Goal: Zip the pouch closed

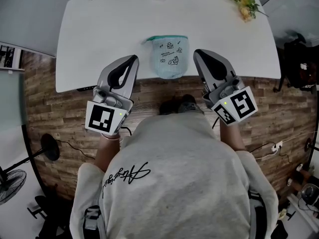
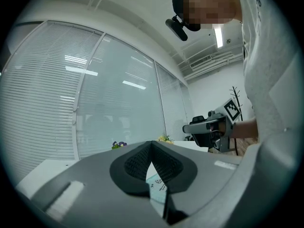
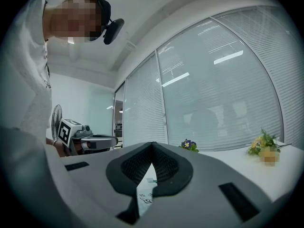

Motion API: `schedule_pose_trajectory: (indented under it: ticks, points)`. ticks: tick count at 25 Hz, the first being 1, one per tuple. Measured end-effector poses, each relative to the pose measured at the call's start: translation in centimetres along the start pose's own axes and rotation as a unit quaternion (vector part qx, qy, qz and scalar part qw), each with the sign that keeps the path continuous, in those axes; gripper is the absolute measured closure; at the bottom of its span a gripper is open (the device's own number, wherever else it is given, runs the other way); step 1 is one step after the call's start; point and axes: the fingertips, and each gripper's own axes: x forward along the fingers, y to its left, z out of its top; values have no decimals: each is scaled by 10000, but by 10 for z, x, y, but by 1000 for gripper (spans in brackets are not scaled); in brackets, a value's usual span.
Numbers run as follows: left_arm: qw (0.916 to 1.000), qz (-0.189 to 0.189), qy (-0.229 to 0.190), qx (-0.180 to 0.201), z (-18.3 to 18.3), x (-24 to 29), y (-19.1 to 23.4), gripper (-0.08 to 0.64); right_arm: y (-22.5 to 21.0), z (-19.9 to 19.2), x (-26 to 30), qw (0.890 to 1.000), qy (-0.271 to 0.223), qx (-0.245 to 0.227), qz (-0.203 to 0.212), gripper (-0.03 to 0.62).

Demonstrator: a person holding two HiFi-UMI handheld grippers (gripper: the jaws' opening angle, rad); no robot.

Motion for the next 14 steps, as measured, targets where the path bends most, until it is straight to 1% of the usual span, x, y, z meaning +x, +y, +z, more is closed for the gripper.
schedule_pose_trajectory:
  ticks: [4,14]
  points:
    - [10000,-17,1,-39,-2,-1,0,560,2,2,2,10000,-20,3,14,591]
    - [10000,-15,-40,-5,2,-4,2,560,6,0,1,10000,43,-22,11,591]
